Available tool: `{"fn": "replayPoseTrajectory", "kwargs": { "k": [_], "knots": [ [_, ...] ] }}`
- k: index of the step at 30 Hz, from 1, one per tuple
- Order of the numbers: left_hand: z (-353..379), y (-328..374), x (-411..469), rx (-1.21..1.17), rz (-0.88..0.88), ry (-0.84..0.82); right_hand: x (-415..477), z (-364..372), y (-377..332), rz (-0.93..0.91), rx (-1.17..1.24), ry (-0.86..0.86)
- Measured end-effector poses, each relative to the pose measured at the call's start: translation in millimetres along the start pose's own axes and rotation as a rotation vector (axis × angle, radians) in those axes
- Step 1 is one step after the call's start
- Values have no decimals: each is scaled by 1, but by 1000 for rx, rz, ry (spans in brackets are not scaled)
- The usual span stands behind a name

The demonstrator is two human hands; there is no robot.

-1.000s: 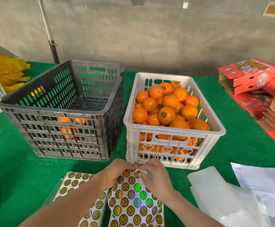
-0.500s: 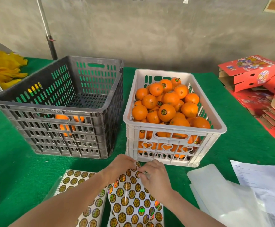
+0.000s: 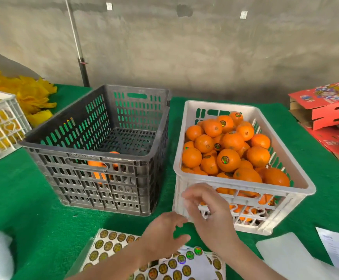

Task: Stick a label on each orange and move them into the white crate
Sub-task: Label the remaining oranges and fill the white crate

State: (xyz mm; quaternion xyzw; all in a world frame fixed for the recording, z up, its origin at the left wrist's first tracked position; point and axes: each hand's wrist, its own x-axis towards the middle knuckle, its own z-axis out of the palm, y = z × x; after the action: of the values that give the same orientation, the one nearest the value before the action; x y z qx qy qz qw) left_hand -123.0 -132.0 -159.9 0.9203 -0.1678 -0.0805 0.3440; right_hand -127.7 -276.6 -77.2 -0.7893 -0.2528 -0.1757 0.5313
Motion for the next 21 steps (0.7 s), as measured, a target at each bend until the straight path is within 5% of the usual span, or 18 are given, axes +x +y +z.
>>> {"fn": "replayPoseTrajectory", "kwargs": {
  "k": [5, 9, 12, 17, 21],
  "knots": [
    [-136, -12, -40, -71, 271, 501, 105, 52, -28, -222, -61, 14],
    [-238, -53, -17, 70, 26, 711, 180, 112, -15, -120, -256, -203],
    [-284, -97, 41, 398, -222, 370, 204, 143, 3, -54, -425, -332],
    [-275, -152, 139, 747, -347, -391, 203, 159, 26, -10, -596, -469],
    [-244, -186, 183, 793, -411, -623, 203, 158, 25, 51, -541, -428]
  ]
}}
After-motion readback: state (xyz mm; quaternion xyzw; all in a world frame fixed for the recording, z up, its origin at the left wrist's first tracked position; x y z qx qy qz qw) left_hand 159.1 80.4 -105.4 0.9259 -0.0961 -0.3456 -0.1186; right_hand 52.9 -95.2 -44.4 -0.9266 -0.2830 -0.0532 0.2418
